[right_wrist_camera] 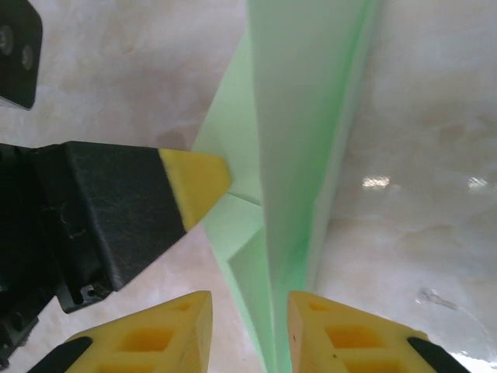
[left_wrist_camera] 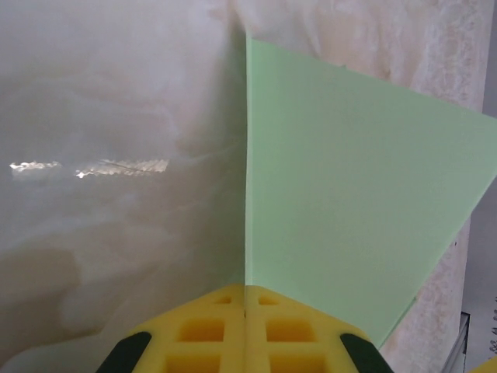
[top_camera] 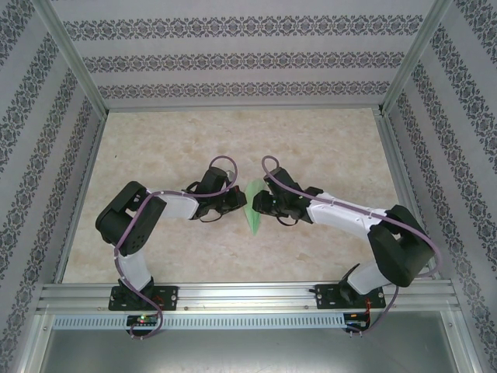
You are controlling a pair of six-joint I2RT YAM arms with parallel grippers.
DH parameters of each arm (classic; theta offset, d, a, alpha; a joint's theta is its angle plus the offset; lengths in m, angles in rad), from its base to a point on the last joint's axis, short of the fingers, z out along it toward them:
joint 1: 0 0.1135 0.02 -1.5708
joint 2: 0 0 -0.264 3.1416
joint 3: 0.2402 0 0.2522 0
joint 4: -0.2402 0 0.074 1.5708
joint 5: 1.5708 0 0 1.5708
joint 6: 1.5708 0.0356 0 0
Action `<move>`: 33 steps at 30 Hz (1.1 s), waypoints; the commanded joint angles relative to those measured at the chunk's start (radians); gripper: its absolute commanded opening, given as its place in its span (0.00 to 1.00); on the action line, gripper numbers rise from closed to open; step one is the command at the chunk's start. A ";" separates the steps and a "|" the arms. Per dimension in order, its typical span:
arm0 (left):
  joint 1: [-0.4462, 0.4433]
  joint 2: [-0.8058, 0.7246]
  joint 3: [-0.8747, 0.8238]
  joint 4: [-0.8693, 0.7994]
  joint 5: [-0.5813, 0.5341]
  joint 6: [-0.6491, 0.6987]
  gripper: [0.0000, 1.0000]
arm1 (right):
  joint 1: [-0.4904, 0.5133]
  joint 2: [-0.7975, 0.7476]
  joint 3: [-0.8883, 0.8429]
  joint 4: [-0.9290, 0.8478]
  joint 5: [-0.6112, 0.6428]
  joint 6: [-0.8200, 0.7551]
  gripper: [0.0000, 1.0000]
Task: Fold a paper plane with a square sheet of paper (pick it up from the middle)
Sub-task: Turn over a paper plane at the center of the table, then move the paper plane to the center of the table.
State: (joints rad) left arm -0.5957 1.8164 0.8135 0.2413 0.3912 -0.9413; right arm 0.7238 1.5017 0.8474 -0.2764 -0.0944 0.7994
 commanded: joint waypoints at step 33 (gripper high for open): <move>0.013 0.003 0.015 0.026 0.015 0.016 0.00 | 0.054 0.154 0.095 -0.112 0.042 0.023 0.45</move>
State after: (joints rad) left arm -0.5957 1.8164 0.8143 0.2443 0.3923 -0.9409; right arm 0.7597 1.6485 0.9100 -0.3470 -0.0875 0.8143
